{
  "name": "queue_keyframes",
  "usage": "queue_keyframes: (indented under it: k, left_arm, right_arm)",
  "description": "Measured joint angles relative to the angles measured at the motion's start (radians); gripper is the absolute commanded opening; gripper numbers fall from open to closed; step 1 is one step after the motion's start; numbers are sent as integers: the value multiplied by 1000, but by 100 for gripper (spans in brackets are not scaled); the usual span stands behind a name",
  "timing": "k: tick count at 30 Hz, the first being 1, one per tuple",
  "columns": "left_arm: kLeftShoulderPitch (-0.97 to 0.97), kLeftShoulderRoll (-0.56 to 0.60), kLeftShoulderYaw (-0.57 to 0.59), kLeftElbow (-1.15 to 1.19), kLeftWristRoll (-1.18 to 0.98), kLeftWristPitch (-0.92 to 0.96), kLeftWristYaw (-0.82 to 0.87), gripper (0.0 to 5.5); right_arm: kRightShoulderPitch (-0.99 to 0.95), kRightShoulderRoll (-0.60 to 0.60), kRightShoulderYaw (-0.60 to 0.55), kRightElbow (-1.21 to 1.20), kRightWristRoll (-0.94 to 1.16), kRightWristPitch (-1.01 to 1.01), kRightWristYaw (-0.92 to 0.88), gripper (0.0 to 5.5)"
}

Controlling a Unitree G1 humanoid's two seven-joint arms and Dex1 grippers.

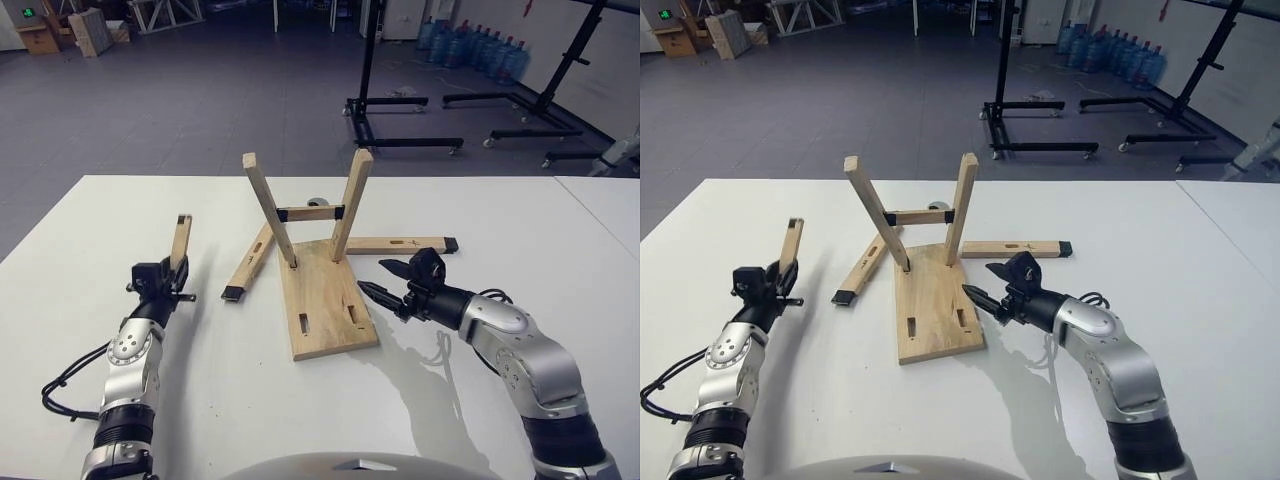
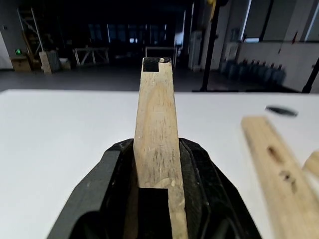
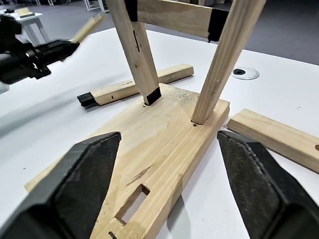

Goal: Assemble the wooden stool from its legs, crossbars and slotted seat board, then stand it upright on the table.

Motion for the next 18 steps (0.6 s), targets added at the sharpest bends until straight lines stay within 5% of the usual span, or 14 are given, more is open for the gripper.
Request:
queue_keyframes:
  k: [9,18]
  left_arm:
    - [119,-102,-72,-319,-6,37,38,127]
    - [78,-89,-121,-577,86,99,93,127]
  right_arm:
    - [4,-95,234,112,-298,-137,-45,357]
    - [-14,-53,168,88,-294,-148,-71,357]
